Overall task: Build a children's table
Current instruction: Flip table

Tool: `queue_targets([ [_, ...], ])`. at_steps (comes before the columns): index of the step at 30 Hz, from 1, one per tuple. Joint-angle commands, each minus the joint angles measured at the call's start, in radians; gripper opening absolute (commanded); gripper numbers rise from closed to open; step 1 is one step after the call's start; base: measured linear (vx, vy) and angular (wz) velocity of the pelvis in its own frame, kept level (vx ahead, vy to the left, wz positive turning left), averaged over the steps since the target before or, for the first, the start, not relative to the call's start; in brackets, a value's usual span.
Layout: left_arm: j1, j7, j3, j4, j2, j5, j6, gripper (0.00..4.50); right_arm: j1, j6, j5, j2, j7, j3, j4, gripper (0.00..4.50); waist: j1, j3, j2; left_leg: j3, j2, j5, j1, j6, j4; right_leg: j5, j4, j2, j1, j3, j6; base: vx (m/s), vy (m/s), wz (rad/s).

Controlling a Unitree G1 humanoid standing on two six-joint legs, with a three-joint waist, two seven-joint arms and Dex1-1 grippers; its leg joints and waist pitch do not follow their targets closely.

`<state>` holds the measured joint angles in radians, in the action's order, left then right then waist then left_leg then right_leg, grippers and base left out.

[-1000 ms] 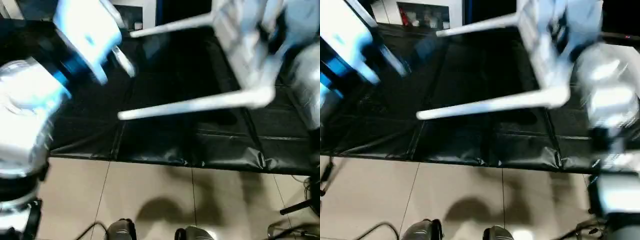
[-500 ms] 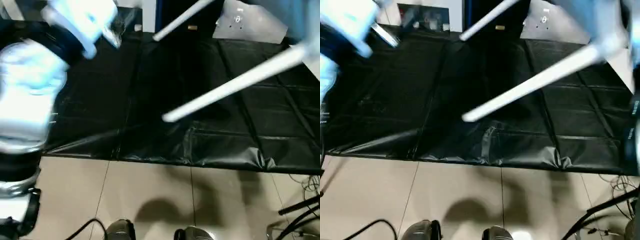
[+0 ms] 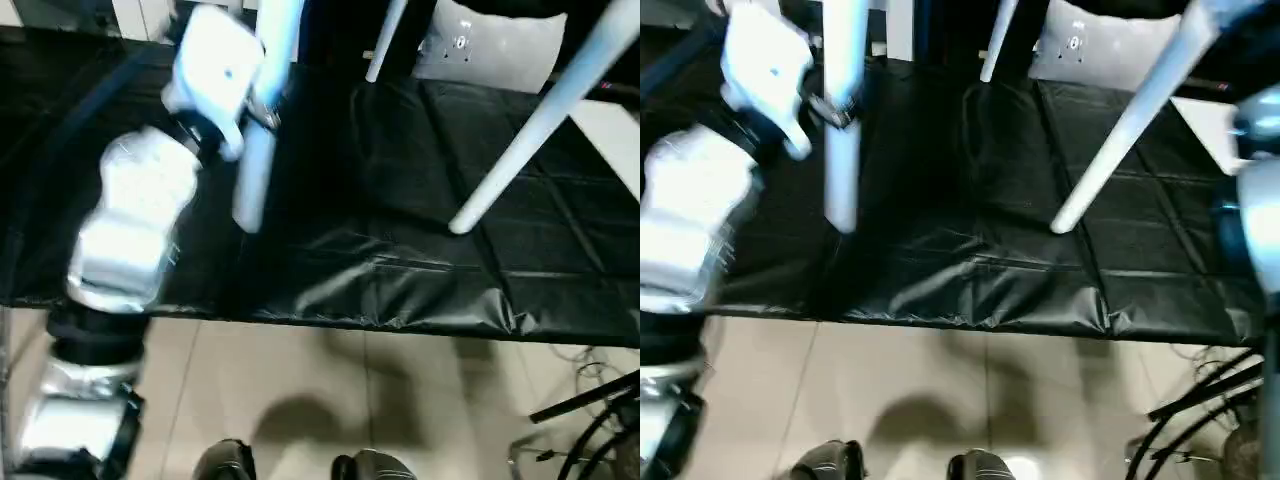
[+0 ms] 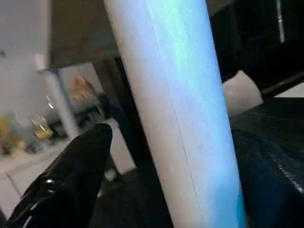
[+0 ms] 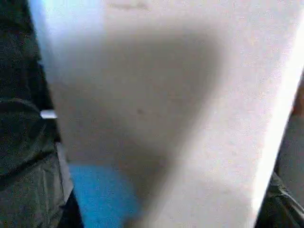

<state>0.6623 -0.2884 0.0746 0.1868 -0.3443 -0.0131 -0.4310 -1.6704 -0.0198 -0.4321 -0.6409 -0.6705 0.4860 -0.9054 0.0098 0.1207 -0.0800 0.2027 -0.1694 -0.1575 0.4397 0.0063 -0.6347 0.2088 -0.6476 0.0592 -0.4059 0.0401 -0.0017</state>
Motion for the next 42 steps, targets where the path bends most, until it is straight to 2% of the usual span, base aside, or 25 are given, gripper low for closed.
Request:
queue_targets([
  [1, -0.024, 0.021, -0.010, 0.047, 0.016, -0.019, -0.050, 3.73, 0.023, 0.028, -0.004, -0.018, -0.082, 0.002, -0.055, 1.94, -0.010, -0.089, 0.013, -0.029, -0.072, -0.213, -0.056, -0.043, 0.064, 0.077, 0.060, 0.071, 0.025, -0.049, -0.252, 0.000, 0.000, 0.00],
  [6, -0.091, 0.035, -0.025, 0.071, 0.023, -0.015, -0.075, 3.34, 0.066, 0.038, 0.015, -0.001, -0.138, 0.008, -0.010, 1.94, -0.012, -0.082, 0.009, -0.035, -0.071, -0.295, -0.056, -0.076, 0.073, 0.162, 0.067, 0.069, 0.023, -0.048, -0.215, 0.000, 0.000, 0.00],
  [9, -0.112, 0.019, -0.029, 0.059, -0.020, 0.021, -0.045, 3.07, 0.106, 0.071, 0.044, -0.004, -0.218, -0.022, 0.057, 1.94, -0.017, -0.080, 0.003, -0.039, -0.068, -0.342, -0.055, -0.088, 0.075, 0.219, 0.073, 0.071, 0.021, -0.049, -0.189, 0.000, 0.000, 0.00],
  [12, -0.108, 0.021, -0.041, 0.053, -0.034, 0.026, -0.040, 2.84, 0.128, 0.101, 0.084, -0.019, -0.272, -0.045, 0.105, 1.94, -0.013, -0.082, 0.008, -0.037, -0.069, -0.343, -0.064, -0.085, 0.072, 0.226, 0.077, 0.072, 0.015, -0.051, -0.184, 0.000, 0.000, 0.00],
  [13, -0.107, 0.023, -0.058, 0.034, -0.050, 0.026, -0.030, 2.75, 0.171, 0.160, 0.157, -0.043, -0.361, -0.078, 0.197, 2.50, -0.012, -0.081, 0.011, -0.038, -0.070, -0.339, -0.063, -0.086, 0.072, 0.217, 0.075, 0.072, 0.015, -0.051, -0.186, 0.000, 0.000, 0.00],
  [14, -0.107, 0.023, -0.058, 0.034, -0.050, 0.026, -0.030, 2.65, 0.171, 0.160, 0.157, -0.043, -0.361, -0.078, 0.197, 2.64, -0.010, -0.081, 0.009, -0.037, -0.068, -0.334, -0.063, -0.079, 0.074, 0.203, 0.077, 0.068, 0.019, -0.051, -0.181, 0.000, 0.000, 0.00],
  [15, -0.113, 0.021, -0.065, 0.018, -0.065, 0.032, -0.021, 2.49, 0.208, 0.223, 0.212, -0.068, -0.431, -0.098, 0.290, 2.69, -0.007, -0.083, 0.020, -0.038, -0.070, -0.311, -0.064, -0.077, 0.075, 0.151, 0.069, 0.067, 0.021, -0.050, -0.192, 0.000, 0.000, 0.00],
  [16, -0.113, 0.021, -0.065, 0.018, -0.065, 0.032, -0.021, 2.45, 0.208, 0.223, 0.212, -0.068, -0.431, -0.098, 0.290, 2.86, -0.002, -0.084, 0.019, -0.037, -0.072, -0.306, -0.065, -0.073, 0.076, 0.130, 0.070, 0.068, 0.024, -0.050, -0.191, 0.000, 0.000, 0.00],
  [18, -0.125, 0.026, -0.074, 0.002, -0.083, 0.042, -0.007, 2.36, 0.256, 0.298, 0.264, -0.106, -0.498, -0.127, 0.411, 3.09, -0.001, -0.089, 0.018, -0.038, -0.072, -0.255, -0.064, -0.074, 0.077, 0.071, 0.063, 0.067, 0.028, -0.049, -0.200, 0.000, 0.000, 0.00],
  [19, -0.132, 0.039, -0.083, -0.003, -0.089, 0.048, -0.006, 2.30, 0.274, 0.330, 0.286, -0.120, -0.521, -0.144, 0.456, 3.26, 0.003, -0.089, 0.029, -0.040, -0.073, -0.244, -0.065, -0.077, 0.077, 0.048, 0.058, 0.069, 0.028, -0.048, -0.212, 0.000, 0.000, 0.00],
  [20, -0.133, 0.040, -0.084, -0.012, -0.099, 0.055, -0.001, 2.27, 0.281, 0.344, 0.293, -0.125, -0.527, -0.155, 0.475, 3.34, 0.005, -0.088, 0.023, -0.035, -0.072, -0.239, -0.065, -0.072, 0.075, 0.029, 0.060, 0.068, 0.029, -0.049, -0.222, 0.000, 0.000, 0.00],
  [22, -0.135, 0.043, -0.093, -0.039, -0.113, 0.059, 0.019, 2.27, 0.298, 0.365, 0.309, -0.143, -0.533, -0.176, 0.510, 3.50, 0.013, -0.084, 0.033, -0.037, -0.072, -0.279, -0.069, -0.080, 0.078, 0.061, 0.065, 0.069, 0.026, -0.048, -0.234, 0.000, 0.000, 0.00],
  [24, -0.134, 0.038, -0.093, -0.062, -0.133, 0.066, 0.035, 2.27, 0.330, 0.408, 0.332, -0.166, -0.545, -0.198, 0.569, 3.73, 0.017, -0.083, 0.032, -0.038, -0.073, -0.306, -0.073, -0.099, 0.080, 0.081, 0.066, 0.069, 0.024, -0.047, -0.225, 0.000, 0.000, 0.00],
  [26, -0.132, 0.040, -0.095, -0.087, -0.151, 0.071, 0.047, 2.27, 0.370, 0.465, 0.393, -0.173, -0.554, -0.245, 0.632, 3.81, 0.020, -0.078, 0.038, -0.040, -0.071, -0.357, -0.074, -0.101, 0.082, 0.092, 0.066, 0.067, 0.026, -0.048, -0.212, 0.000, 0.000, 0.00],
  [27, -0.129, 0.048, -0.098, -0.108, -0.166, 0.080, 0.056, 2.27, 0.393, 0.489, 0.438, -0.169, -0.542, -0.290, 0.671, 4.06, 0.014, -0.067, 0.045, -0.049, -0.067, -0.419, -0.070, -0.115, 0.093, 0.174, 0.071, 0.065, 0.028, -0.046, -0.192, 0.000, 0.000, 0.00],
  [28, -0.125, 0.061, -0.104, -0.133, -0.181, 0.091, 0.065, 2.27, 0.404, 0.511, 0.495, -0.154, -0.520, -0.351, 0.695, 4.06, 0.004, -0.065, 0.039, -0.054, -0.065, -0.466, -0.073, -0.131, 0.093, 0.247, 0.077, 0.068, 0.025, -0.043, -0.183, 0.000, 0.000, 0.00],
  [29, -0.123, 0.066, -0.108, -0.145, -0.189, 0.095, 0.069, 2.27, 0.403, 0.538, 0.520, -0.142, -0.509, -0.386, 0.705, 4.21, -0.003, -0.061, 0.042, -0.063, -0.062, -0.517, -0.075, -0.145, 0.093, 0.332, 0.083, 0.072, 0.024, -0.040, -0.173, 0.000, 0.000, 0.00],
  [30, -0.121, 0.068, -0.116, -0.163, -0.202, 0.094, 0.074, 2.27, 0.403, 0.487, 0.528, -0.138, -0.502, -0.413, 0.707, 4.26, -0.017, -0.060, 0.039, -0.070, -0.060, -0.544, -0.074, -0.150, 0.091, 0.394, 0.091, 0.078, 0.023, -0.038, -0.168, 0.000, 0.000, 0.00],
  [32, -0.119, 0.068, -0.119, -0.176, -0.211, 0.094, 0.083, 2.27, 0.399, 0.498, 0.539, -0.133, -0.499, -0.434, 0.704, 4.34, -0.022, -0.064, 0.041, -0.076, -0.059, -0.562, -0.077, -0.155, 0.086, 0.431, 0.095, 0.080, 0.021, -0.033, -0.163, -0.057, 0.011, -0.20],
  [33, -0.119, 0.068, -0.119, -0.176, -0.211, 0.094, 0.083, 2.27, 0.399, 0.498, 0.539, -0.133, -0.499, -0.434, 0.704, 4.34, -0.025, -0.064, 0.036, -0.074, -0.058, -0.553, -0.075, -0.148, 0.085, 0.429, 0.096, 0.080, 0.021, -0.034, -0.165, -0.065, 0.017, -0.21],
  [34, -0.116, 0.056, -0.119, -0.195, -0.232, 0.088, 0.101, 2.27, 0.407, 0.452, 0.568, -0.122, -0.487, -0.478, 0.706, 4.43, -0.020, -0.065, 0.043, -0.072, -0.058, -0.514, -0.074, -0.134, 0.083, 0.399, 0.092, 0.083, 0.020, -0.038, -0.177, -0.060, 0.011, -0.15],
  [35, -0.118, 0.043, -0.120, -0.191, -0.238, 0.080, 0.105, 2.27, 0.420, 0.463, 0.598, -0.109, -0.471, -0.514, 0.723, 4.43, -0.018, -0.064, 0.044, -0.067, -0.058, -0.501, -0.074, -0.123, 0.081, 0.389, 0.098, 0.084, 0.016, -0.040, -0.179, 0.000, 0.000, 0.00],
  [37, -0.138, 0.022, -0.125, -0.153, -0.239, 0.061, 0.096, 2.27, 0.459, 0.504, 0.652, -0.095, -0.452, -0.563, 0.775, 4.43, -0.015, -0.059, 0.049, -0.064, -0.058, -0.457, -0.069, -0.102, 0.084, 0.351, 0.096, 0.079, 0.019, -0.038, -0.187, 0.000, 0.000, 0.00],
  [39, -0.159, 0.018, -0.129, -0.122, -0.240, 0.056, 0.082, 2.27, 0.499, 0.500, 0.666, -0.087, -0.431, -0.584, 0.813, 4.43, -0.011, -0.058, 0.053, -0.064, -0.063, -0.463, -0.076, -0.107, 0.088, 0.322, 0.094, 0.074, 0.014, -0.038, -0.192, 0.000, 0.000, 0.00],
  [42, -0.204, 0.031, -0.161, -0.083, -0.238, 0.049, 0.076, 2.27, 0.559, 0.547, 0.713, -0.049, -0.379, -0.632, 0.885, 4.43, -0.009, -0.058, 0.053, -0.061, -0.062, -0.443, -0.076, -0.102, 0.089, 0.293, 0.092, 0.076, 0.016, -0.039, -0.202, 0.000, 0.000, 0.00],
])
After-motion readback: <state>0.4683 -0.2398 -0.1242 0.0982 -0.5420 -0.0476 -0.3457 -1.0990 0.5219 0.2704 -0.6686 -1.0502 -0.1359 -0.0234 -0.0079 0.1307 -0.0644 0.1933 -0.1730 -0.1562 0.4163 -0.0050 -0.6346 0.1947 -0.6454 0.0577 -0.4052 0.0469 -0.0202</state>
